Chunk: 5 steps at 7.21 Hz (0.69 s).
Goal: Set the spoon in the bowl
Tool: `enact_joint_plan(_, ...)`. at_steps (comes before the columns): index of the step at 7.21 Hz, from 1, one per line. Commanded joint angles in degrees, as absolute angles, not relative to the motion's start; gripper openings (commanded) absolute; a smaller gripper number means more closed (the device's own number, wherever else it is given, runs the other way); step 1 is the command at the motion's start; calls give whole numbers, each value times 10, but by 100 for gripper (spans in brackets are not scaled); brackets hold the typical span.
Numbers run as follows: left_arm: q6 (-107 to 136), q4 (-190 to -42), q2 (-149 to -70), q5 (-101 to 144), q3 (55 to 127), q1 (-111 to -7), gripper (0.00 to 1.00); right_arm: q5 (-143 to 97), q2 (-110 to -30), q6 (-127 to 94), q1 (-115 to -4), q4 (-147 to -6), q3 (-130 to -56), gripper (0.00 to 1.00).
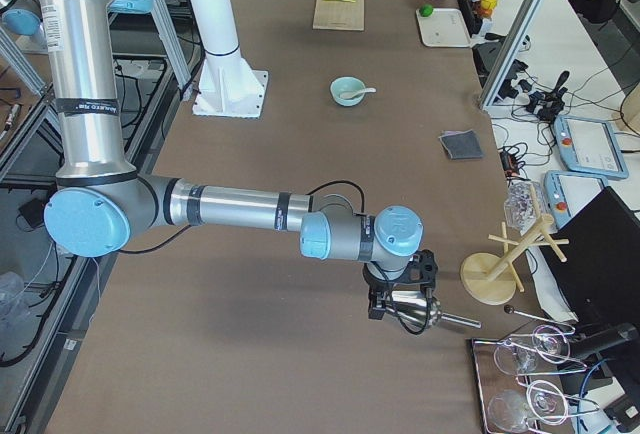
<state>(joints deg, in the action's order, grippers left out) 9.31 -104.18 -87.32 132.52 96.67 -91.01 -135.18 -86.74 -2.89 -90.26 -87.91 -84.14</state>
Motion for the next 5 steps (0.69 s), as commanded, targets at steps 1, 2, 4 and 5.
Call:
enact_joint_plan(1, 93, -1042, -874, 1325, 965, -910, 98, -1352, -890, -30, -903, -878, -867, 100)
enact_joint_plan(2, 93, -1042, -874, 1325, 966, -910, 98, -1351, -890, -30, -903, -878, -868, 100)
enact_joint_plan(4, 93, -1042, -874, 1325, 966, -910, 98, -1351, -889, -30, -903, -878, -871, 100)
enact_joint_plan(5, 93, -1042, -874, 1325, 965, -910, 98, -1351, -889, -30, -903, -878, -871, 100)
